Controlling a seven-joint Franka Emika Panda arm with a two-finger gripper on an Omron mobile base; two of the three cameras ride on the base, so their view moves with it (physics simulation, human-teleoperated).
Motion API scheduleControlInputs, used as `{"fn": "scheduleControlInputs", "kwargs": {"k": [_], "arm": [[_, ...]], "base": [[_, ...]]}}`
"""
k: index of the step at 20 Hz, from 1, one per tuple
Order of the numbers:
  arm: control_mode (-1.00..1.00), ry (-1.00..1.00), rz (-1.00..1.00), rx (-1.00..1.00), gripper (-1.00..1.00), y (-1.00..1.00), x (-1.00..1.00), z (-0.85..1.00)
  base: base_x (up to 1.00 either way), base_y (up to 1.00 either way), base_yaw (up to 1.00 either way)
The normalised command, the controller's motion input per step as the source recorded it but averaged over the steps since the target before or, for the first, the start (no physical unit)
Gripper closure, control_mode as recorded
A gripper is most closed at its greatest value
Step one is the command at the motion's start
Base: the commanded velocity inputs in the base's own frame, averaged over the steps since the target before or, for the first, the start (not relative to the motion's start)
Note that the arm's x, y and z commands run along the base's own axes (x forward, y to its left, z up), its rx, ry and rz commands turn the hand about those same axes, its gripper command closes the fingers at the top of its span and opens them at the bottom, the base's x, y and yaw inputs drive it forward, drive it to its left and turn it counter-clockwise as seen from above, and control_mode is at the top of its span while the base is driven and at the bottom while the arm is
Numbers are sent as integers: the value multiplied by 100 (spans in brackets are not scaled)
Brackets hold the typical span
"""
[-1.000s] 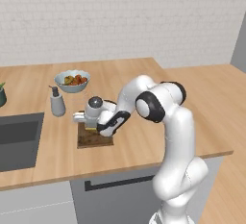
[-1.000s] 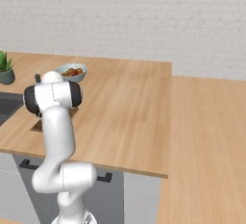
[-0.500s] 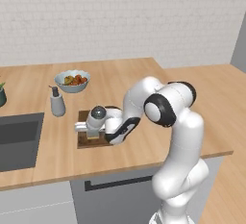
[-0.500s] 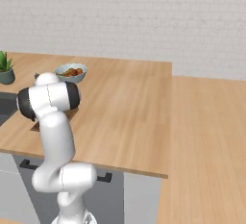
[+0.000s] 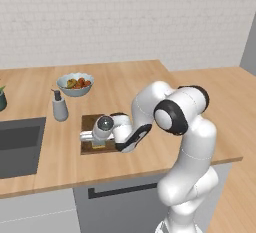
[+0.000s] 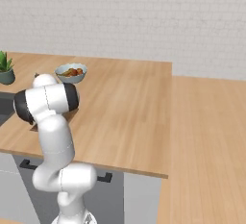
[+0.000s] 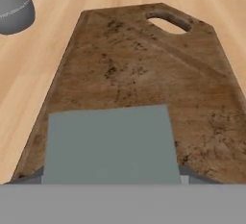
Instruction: Pick up the sponge from the counter and clean the cutting board by briefly scrubbing or pressing down on the cutting board. Once finished, release the sponge.
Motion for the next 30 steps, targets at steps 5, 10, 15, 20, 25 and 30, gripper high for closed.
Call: {"fn": "scheduleControlInputs", "kwargs": {"k": [5,10,15,20,25,30], "arm": [[-100,-15,-10,7,100,-79,-10,-56],[-100,-9,-19,1,100,-49,17,-59],[-100,-4,-20,1,100,-45,46,-58],[-100,0,-18,2,100,-40,76,-31],[-100,-10,-17,0,100,-40,61,-56],[-100,-5,-18,0,100,-45,64,-70]], "base": [[0,0,0],[0,0,0],[0,0,0],[0,0,0],[0,0,0],[0,0,0]]}}
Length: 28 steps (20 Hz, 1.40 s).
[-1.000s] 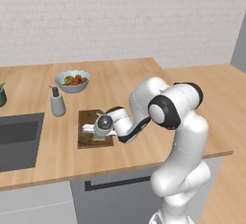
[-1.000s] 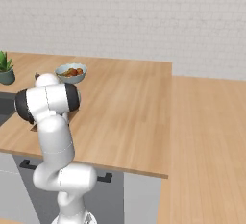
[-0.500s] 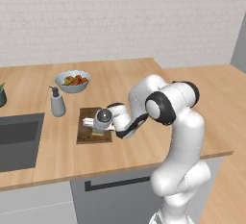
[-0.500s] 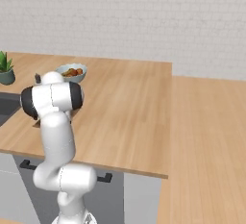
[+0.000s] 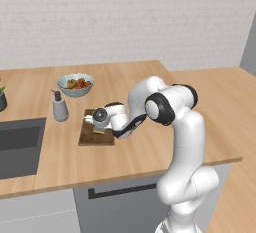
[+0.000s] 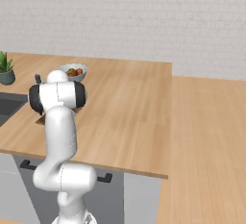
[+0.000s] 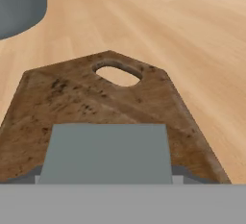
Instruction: Pick up the sponge from the counter and clean the cutting board by briefly scrubbing or pressing down on the cutting board. Once finished, release the sponge.
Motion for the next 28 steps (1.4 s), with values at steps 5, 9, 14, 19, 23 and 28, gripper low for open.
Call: {"fn": "scheduleControlInputs", "kwargs": {"k": [5,9,14,19,23,28], "arm": [[-100,-4,-15,1,100,-64,62,-67],[-100,-1,-12,2,100,-72,48,-75],[-100,0,-12,3,100,-76,49,-81],[-100,0,-11,6,100,-93,42,-98],[-100,0,-7,10,100,-100,30,-96],[-100,0,-8,7,100,-100,18,-93]], "base": [[0,0,0],[0,0,0],[0,0,0],[0,0,0],[0,0,0],[0,0,0]]}}
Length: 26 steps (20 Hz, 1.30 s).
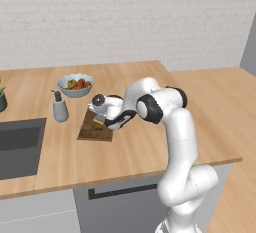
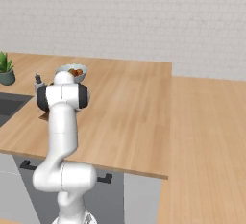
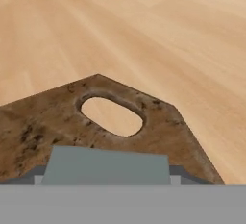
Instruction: Pick up the sponge from the counter and clean the cutting board by briefly scrubbing or pressing down on the cutting board. Once finished, release the sponge.
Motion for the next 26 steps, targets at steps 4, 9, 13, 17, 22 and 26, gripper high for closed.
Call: {"fn": "scheduleControlInputs", "kwargs": {"k": [4,9,13,17,22,26], "arm": [[-100,0,-9,7,100,-100,6,-70],[-100,2,-2,20,100,-70,-24,43],[-100,11,0,26,100,-92,-2,34],[-100,19,0,22,100,-93,-1,2],[-100,29,-7,4,100,-40,0,-6],[-100,26,-4,0,100,-42,1,-26]], "base": [[0,0,0],[0,0,0],[0,0,0],[0,0,0],[0,0,0],[0,0,0]]}}
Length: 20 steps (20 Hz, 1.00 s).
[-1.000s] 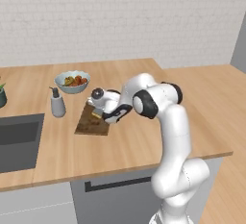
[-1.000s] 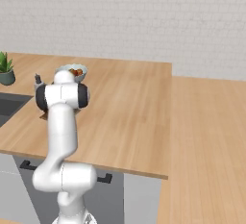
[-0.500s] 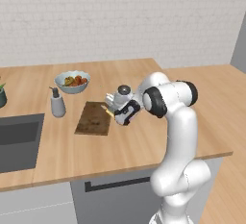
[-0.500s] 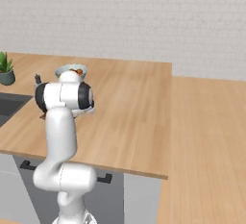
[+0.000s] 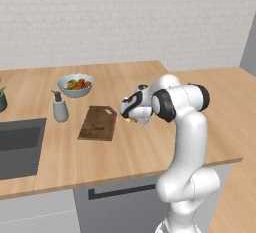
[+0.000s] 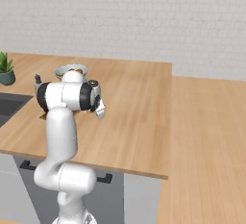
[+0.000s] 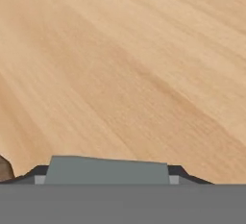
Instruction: Pick up the sponge from the counter and clean the cutting board by briefly scrubbing or pressing down on the cutting board. Once finished, release the sponge.
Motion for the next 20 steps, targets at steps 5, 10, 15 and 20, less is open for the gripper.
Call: {"fn": "scheduleControlInputs", "kwargs": {"k": [5,10,15,20], "arm": [[-100,12,-1,0,100,-30,0,-34],[-100,0,-2,0,100,-5,0,-66],[-100,0,-2,0,-100,0,0,-89],[-100,-7,0,0,-100,0,-6,-62]], "base": [[0,0,0],[0,0,0],[0,0,0],[0,0,0]]}}
